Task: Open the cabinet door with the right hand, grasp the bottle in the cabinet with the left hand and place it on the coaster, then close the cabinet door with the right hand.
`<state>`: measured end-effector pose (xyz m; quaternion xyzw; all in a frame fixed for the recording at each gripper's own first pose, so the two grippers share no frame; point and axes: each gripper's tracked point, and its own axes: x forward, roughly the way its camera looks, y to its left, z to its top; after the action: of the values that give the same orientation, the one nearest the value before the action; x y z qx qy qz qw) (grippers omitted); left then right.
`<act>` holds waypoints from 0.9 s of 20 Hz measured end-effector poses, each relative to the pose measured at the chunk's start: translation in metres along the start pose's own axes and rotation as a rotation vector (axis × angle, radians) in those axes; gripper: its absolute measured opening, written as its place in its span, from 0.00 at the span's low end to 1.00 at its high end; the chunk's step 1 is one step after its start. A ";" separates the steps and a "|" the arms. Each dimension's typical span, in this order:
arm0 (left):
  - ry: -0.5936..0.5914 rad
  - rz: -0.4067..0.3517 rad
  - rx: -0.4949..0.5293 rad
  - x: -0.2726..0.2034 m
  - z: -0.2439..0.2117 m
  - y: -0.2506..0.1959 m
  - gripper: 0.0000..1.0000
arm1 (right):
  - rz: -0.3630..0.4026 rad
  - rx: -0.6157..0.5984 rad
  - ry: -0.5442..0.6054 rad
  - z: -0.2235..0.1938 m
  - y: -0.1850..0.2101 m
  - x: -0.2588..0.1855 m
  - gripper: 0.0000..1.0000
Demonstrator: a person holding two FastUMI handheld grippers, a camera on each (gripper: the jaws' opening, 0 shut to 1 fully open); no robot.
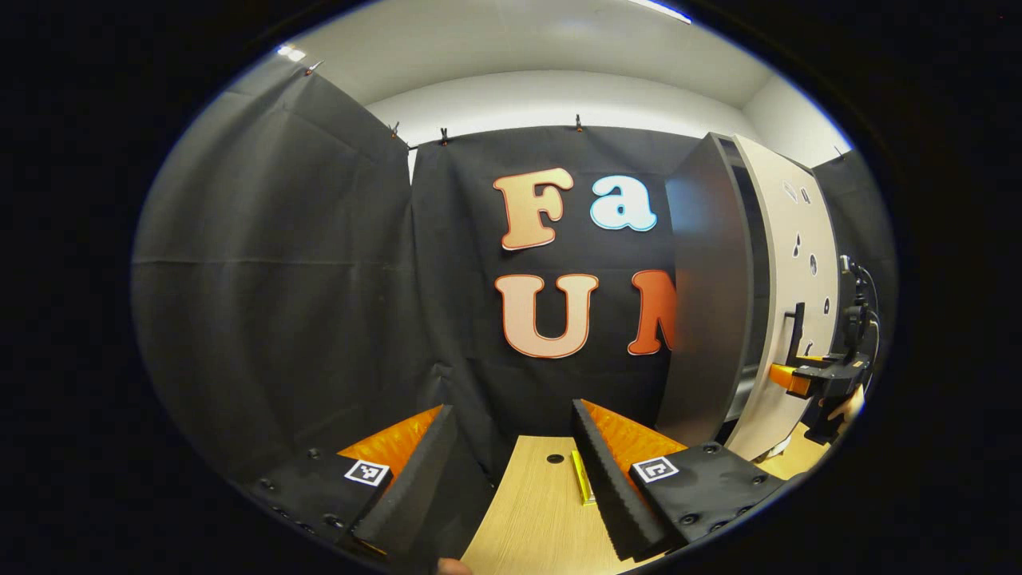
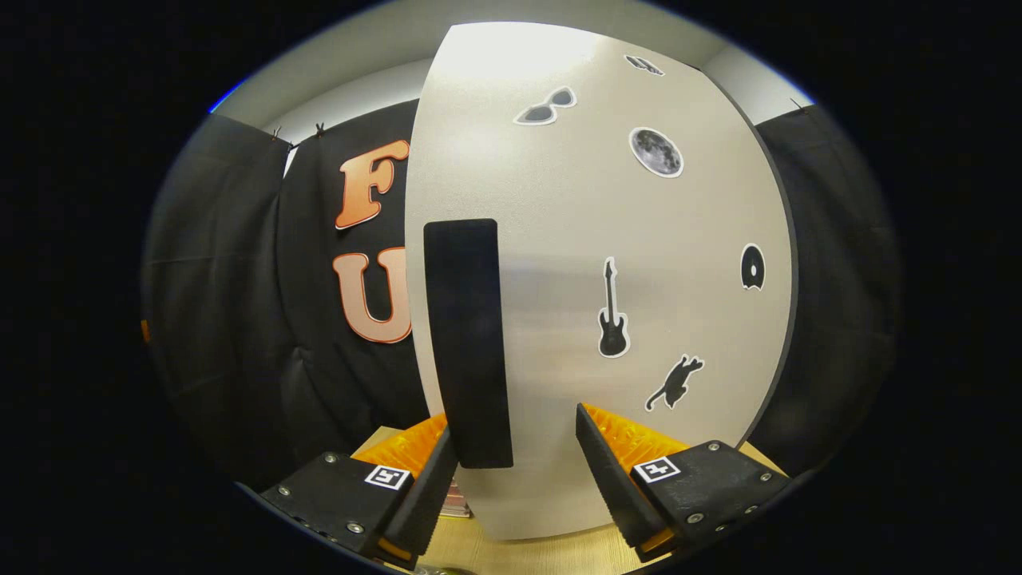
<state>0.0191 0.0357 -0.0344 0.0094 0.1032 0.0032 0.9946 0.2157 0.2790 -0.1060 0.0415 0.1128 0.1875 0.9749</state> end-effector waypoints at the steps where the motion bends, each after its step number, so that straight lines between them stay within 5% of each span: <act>1: 0.003 0.005 -0.002 0.004 -0.001 0.002 0.95 | -0.003 -0.004 0.001 -0.001 0.000 0.001 0.87; 12: -0.003 -0.042 -0.014 0.037 0.014 -0.017 0.95 | 0.047 -0.001 0.024 0.008 0.003 -0.015 0.87; 18: -0.054 -0.075 0.007 0.038 0.054 -0.031 0.95 | 0.039 0.011 -0.068 0.041 -0.012 -0.035 0.89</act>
<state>0.0679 0.0035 0.0095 0.0090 0.0764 -0.0345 0.9964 0.1982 0.2537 -0.0610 0.0556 0.0797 0.2043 0.9741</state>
